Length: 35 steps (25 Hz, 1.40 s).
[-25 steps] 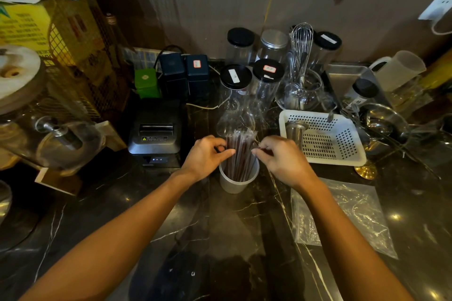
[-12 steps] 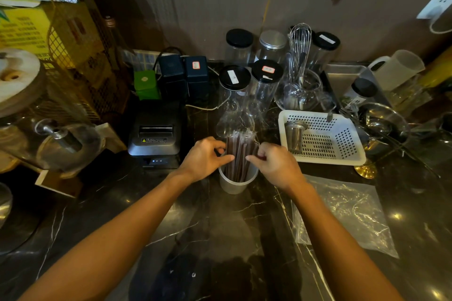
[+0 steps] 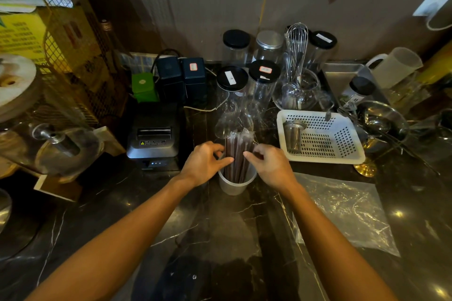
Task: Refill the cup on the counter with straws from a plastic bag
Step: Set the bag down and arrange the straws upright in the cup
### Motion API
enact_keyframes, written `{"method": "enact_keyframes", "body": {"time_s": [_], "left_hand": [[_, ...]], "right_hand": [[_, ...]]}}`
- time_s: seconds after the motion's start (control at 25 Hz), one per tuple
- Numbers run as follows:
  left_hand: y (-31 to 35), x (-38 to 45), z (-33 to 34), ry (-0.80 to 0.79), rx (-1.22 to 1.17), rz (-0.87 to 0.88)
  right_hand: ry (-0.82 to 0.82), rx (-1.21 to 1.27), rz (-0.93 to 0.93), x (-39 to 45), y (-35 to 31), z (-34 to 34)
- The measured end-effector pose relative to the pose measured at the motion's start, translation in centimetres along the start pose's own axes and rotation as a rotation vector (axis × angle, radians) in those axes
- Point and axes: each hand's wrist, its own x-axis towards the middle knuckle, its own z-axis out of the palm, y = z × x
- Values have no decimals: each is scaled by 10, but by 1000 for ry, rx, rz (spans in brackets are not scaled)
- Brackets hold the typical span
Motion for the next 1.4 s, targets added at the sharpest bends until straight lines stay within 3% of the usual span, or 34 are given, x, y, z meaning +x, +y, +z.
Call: {"method": "enact_keyframes", "body": {"time_s": [0.36,0.8,1.4], "left_hand": [[-1,-5,-6,-25,-67,-14],[-5,-11,-9,-65,-192,-77],[9,37,-12,47,-270,-193]], "right_hand": [[-61,117,5,-4,11,4],[-139,286,184,-16,25,-2],[44,381,98,39,20,-19]]}}
